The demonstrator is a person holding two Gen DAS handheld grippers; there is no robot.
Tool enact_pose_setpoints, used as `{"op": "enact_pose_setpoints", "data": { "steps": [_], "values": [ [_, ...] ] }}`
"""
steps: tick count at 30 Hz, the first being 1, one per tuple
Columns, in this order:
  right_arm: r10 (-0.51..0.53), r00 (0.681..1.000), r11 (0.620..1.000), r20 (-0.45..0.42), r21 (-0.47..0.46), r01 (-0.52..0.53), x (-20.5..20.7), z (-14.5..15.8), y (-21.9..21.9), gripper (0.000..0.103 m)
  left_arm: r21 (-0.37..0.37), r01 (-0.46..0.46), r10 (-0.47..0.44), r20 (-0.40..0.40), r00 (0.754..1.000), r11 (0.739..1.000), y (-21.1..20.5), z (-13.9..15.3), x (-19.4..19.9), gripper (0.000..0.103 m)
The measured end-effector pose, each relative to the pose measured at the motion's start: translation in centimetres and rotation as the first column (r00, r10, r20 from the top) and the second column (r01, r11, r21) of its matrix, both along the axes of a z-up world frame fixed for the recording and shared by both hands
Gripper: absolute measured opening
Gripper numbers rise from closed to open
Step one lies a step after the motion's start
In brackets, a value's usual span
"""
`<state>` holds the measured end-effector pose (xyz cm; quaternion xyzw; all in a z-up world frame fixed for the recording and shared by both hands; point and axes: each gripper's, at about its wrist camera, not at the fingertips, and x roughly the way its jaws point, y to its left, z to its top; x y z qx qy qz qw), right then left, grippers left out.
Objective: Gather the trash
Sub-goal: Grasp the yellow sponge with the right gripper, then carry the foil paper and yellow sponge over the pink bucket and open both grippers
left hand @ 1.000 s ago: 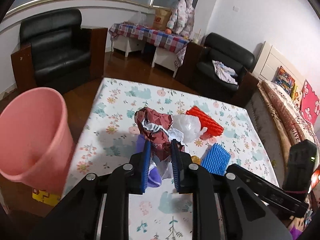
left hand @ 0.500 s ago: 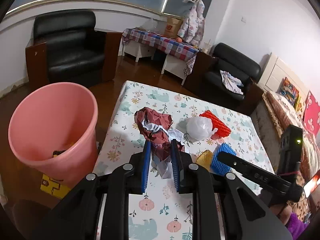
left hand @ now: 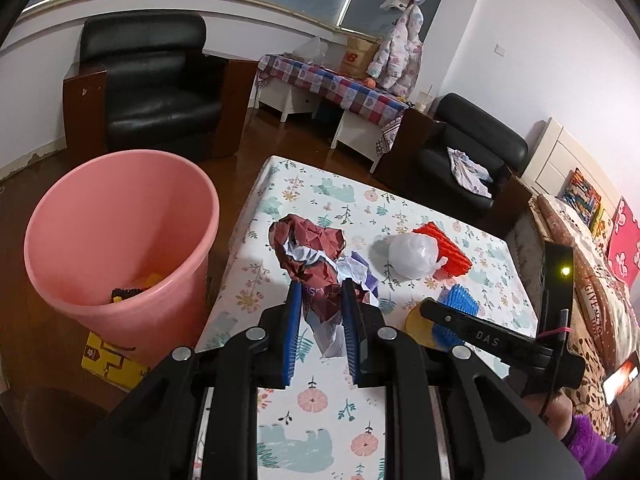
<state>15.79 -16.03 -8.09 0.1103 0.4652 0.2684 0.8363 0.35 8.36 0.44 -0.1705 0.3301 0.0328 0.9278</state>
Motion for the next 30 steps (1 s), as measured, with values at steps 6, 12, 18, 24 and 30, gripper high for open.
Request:
{"op": "enact_pose_setpoints", "data": {
  "steps": [6, 12, 18, 24, 30],
  "values": [
    [-0.020, 1.000, 0.999, 0.008, 0.032, 0.020, -0.5, 0.6, -0.7, 0.006, -0.013, -0.016, 0.016, 0.012, 1.000, 1.000, 0.9, 0.0, -0.2, 0.020],
    [-0.022, 1.000, 0.994, 0.017, 0.112, 0.020, -1.0, 2.2, -0.7, 0.006, -0.018, -0.041, 0.041, 0.035, 0.999, 0.999, 2.2, 0.3, -0.8, 0.020],
    [0.007, 0.999, 0.985, 0.044, 0.171, -0.014, -1.5, 4.6, 0.5, 0.006, -0.033, -0.086, 0.088, 0.059, 0.994, 0.996, 4.2, 0.7, -1.7, 0.020],
    [0.058, 0.996, 0.978, 0.063, 0.195, -0.069, -1.7, 6.5, 3.3, 0.006, -0.045, -0.139, 0.142, 0.081, 0.986, 0.989, 6.4, 1.1, -2.7, 0.020],
    [0.129, 0.989, 0.971, 0.076, 0.192, -0.141, -1.7, 7.6, 8.0, 0.006, -0.054, -0.196, 0.200, 0.086, 0.976, 0.979, 8.5, 1.1, -3.7, 0.020]
  ]
}}
